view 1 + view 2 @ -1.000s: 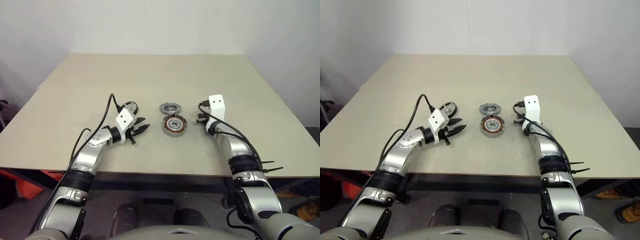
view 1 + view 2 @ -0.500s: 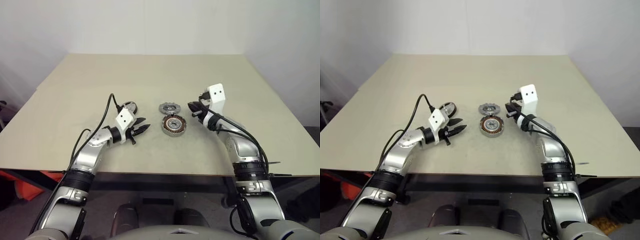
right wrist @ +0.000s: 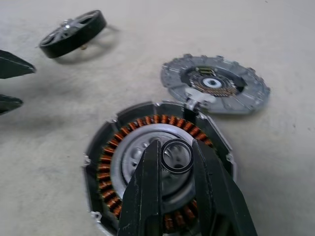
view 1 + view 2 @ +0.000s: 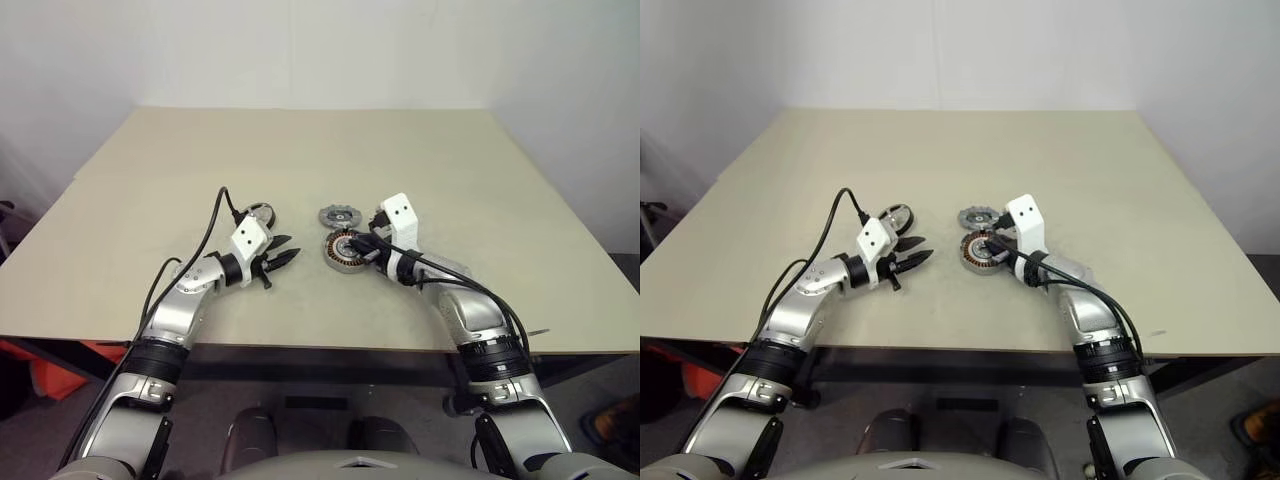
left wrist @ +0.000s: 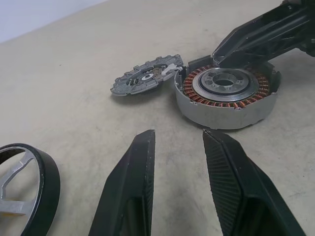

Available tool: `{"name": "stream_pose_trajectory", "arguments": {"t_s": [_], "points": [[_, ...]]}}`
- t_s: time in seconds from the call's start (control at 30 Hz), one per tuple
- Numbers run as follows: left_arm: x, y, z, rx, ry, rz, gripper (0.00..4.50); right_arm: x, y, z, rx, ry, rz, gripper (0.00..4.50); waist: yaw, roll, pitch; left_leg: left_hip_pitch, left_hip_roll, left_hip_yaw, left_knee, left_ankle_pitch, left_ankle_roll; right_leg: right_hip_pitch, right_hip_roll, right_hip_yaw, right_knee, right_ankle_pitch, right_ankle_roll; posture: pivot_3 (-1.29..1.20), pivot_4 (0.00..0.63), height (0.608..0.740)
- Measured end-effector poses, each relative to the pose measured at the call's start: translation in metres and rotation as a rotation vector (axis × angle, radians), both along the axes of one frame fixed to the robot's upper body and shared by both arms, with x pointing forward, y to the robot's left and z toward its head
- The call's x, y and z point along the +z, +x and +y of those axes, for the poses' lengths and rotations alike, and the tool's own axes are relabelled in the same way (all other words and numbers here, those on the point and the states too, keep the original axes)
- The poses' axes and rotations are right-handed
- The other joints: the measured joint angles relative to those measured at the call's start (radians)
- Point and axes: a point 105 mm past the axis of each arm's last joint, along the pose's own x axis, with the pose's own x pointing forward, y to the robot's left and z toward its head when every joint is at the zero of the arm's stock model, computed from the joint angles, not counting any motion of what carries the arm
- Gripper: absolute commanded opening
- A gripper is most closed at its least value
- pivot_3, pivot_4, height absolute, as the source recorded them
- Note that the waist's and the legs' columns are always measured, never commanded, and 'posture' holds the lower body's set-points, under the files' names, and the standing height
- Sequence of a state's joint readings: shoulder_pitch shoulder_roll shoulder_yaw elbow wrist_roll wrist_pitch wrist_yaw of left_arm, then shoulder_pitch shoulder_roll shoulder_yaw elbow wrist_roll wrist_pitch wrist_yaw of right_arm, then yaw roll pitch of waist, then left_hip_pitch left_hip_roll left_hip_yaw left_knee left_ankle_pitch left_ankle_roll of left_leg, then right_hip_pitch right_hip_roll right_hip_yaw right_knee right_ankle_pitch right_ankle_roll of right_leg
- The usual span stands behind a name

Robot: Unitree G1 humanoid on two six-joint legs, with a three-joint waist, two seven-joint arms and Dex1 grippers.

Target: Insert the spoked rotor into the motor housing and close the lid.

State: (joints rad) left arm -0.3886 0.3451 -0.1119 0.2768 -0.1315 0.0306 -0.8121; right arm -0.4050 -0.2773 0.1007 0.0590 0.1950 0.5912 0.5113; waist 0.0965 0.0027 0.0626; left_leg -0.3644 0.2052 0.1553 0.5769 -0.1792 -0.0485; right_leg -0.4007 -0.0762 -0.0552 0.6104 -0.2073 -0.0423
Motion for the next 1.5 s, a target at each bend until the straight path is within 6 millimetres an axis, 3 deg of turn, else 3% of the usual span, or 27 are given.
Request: {"name": "stream_pose_trajectory", "arguments": {"t_s": [0.17,1.33,1.5], "points": [[0.0,0.0001,0.0002,0.002,0.001,-0.001,1.65,-0.0069,-0.0049,0.0047,0.023,-0.012,0.019,0.56,0.0,0.0,0.0,0.0,0.0,0.0,0.0,0.0,0.0,0.0,0.0,0.0,0.0,0.0,0.0,0.0,0.0,0.74],[-0.0016,0.0002,0.0042,0.022,0.01,-0.002,1.65,-0.0064,-0.0027,0.0102,0.045,-0.056,-0.005,0.56,0.0,0.0,0.0,0.0,0.0,0.0,0.0,0.0,-0.001,0.0,0.0,0.0,0.0,0.0,0.0,0.0,0.0,0.74],[-0.0016,0.0002,0.0042,0.022,0.01,-0.002,1.65,-0.006,-0.0023,0.0091,0.043,-0.061,-0.009,2.24,0.0,0.0,0.0,0.0,0.0,0.0,0.0,0.0,-0.001,0.0,0.0,0.0,0.0,0.0,0.0,0.0,0.0,0.74]]}}
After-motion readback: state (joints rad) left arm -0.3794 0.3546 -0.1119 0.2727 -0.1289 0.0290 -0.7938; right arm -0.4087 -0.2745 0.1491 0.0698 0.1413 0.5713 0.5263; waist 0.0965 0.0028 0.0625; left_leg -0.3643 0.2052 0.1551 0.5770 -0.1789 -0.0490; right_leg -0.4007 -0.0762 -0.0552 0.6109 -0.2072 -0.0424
